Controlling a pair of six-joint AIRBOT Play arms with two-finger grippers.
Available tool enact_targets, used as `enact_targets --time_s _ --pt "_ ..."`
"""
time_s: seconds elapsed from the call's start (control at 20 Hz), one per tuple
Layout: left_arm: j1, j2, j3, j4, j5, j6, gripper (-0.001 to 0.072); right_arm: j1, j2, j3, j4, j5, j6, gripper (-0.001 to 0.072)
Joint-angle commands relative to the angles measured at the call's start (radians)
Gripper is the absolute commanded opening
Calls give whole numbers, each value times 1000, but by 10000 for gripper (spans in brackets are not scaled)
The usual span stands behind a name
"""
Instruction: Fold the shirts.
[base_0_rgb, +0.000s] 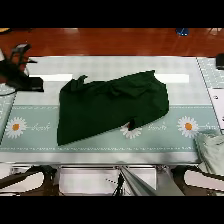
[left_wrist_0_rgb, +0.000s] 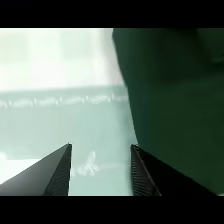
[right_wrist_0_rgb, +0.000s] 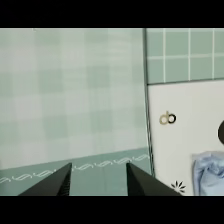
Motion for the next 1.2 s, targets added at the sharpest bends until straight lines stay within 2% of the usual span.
enact_targets --time_s 0.0,0.15,0.25,0.35,0.4,0.65,0.75,1.0,1.1,1.15 --pt "114 118 -186 -218 -55 24 448 -183 40 -70 215 48 -34 432" --pt "148 236 -410 -223 -55 39 462 -234 39 -164 320 -1 -66 432" --pt "151 294 -541 -223 -57 77 484 -232 39 -220 345 -55 -89 432" --pt "150 319 -643 -222 -59 100 636 -232 38 -260 369 -87 -104 432" --pt "150 316 -682 -223 -58 100 662 -232 36 -273 370 -92 -107 432" --pt "150 293 -850 -246 38 128 660 -232 29 -284 371 -94 -115 432" --pt "150 282 -892 -330 124 161 658 -232 29 -284 375 -90 -115 432" --pt "149 244 -913 -528 366 164 645 -232 29 -284 382 -44 -116 431" --pt "149 212 -913 -571 398 180 505 -232 29 -284 392 -33 -116 431" --pt "149 191 -913 -588 396 205 494 -232 29 -284 404 -27 -116 431"
